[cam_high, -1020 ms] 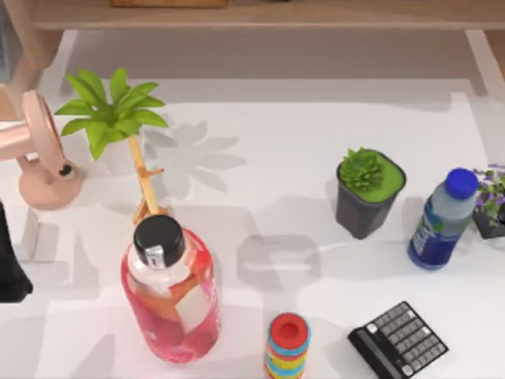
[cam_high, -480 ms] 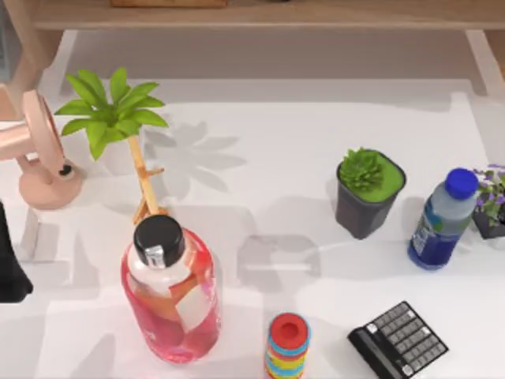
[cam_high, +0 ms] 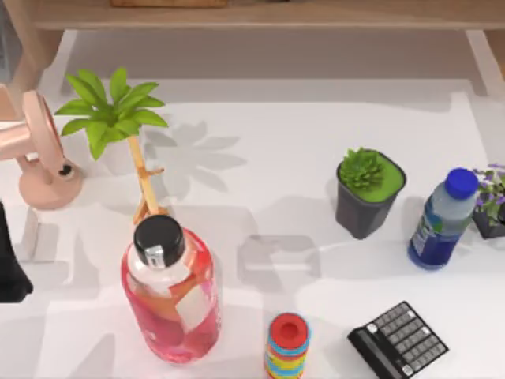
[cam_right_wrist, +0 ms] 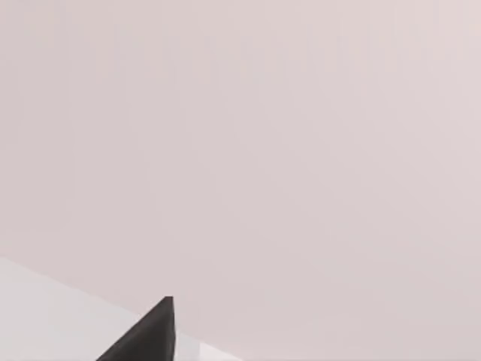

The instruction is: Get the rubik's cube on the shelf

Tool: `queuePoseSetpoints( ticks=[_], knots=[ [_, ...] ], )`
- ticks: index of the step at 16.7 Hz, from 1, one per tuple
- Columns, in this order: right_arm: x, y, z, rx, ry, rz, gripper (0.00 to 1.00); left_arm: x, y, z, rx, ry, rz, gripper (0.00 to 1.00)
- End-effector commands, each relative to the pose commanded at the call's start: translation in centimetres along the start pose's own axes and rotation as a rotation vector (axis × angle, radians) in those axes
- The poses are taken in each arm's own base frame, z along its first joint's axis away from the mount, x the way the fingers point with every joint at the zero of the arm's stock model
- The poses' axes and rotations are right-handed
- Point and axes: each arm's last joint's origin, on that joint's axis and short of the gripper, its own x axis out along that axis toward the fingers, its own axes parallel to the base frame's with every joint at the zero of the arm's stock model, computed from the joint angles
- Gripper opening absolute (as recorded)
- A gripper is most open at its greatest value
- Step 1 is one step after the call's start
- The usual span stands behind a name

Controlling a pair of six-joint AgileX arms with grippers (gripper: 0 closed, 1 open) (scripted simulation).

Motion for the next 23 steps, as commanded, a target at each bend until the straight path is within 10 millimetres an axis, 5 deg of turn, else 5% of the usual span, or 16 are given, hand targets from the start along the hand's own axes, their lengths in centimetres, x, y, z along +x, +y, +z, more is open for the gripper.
queuePoseSetpoints(
  ticks=[3,7,13,17,23],
  knots=[
    [2.8,-2.8,3.8,0.153,0.065,0.123,1.0,0.0,0.0,0.0,0.0,0.0,0.0,1.0],
    [4.4,-4.7,11.2,0.333,0.148,0.328,1.0,0.0,0.0,0.0,0.0,0.0,0.0,1.0],
    [2.7,-2.9,21.2,0.504,0.355,0.665,1.0,0.0,0.0,0.0,0.0,0.0,0.0,1.0],
    [1.5,-0.1,24.5,0.546,0.533,0.837,1.0,0.0,0.0,0.0,0.0,0.0,0.0,1.0],
    [1.3,2.0,25.2,0.556,0.653,0.922,1.0,0.0,0.0,0.0,0.0,0.0,0.0,1.0]
  ],
)
